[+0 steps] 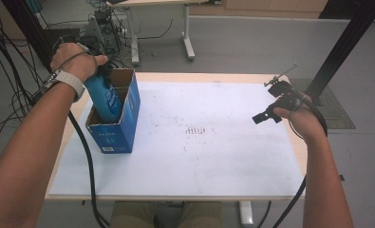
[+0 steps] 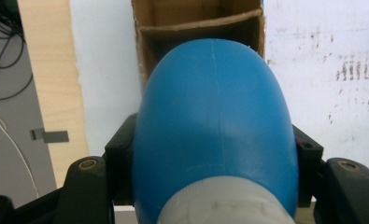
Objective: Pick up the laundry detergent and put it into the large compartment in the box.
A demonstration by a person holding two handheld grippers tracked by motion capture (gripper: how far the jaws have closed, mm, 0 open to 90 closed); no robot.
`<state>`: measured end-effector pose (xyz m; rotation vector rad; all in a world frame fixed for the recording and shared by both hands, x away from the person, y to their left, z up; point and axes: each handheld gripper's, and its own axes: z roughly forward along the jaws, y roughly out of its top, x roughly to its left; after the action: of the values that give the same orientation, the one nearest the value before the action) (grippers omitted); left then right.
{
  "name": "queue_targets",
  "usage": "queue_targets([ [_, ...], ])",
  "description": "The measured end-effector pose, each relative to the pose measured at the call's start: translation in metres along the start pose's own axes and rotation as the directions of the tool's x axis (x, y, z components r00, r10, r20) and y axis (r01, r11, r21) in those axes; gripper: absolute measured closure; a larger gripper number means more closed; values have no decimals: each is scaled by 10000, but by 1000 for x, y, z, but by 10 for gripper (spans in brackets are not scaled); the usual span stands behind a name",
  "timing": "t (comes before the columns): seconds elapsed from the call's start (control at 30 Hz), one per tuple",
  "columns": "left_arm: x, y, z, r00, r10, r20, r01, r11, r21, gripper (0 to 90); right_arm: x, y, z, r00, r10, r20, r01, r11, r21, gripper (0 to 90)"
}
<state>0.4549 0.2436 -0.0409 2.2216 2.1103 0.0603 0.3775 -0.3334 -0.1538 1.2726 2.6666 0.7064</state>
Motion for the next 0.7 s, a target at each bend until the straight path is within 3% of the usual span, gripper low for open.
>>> queue_targets([
  [0.7, 1, 3, 29, 10000, 95, -27, -94, 9999, 92, 379, -2, -1, 7, 9999, 58, -103, -57, 10000, 74, 76],
])
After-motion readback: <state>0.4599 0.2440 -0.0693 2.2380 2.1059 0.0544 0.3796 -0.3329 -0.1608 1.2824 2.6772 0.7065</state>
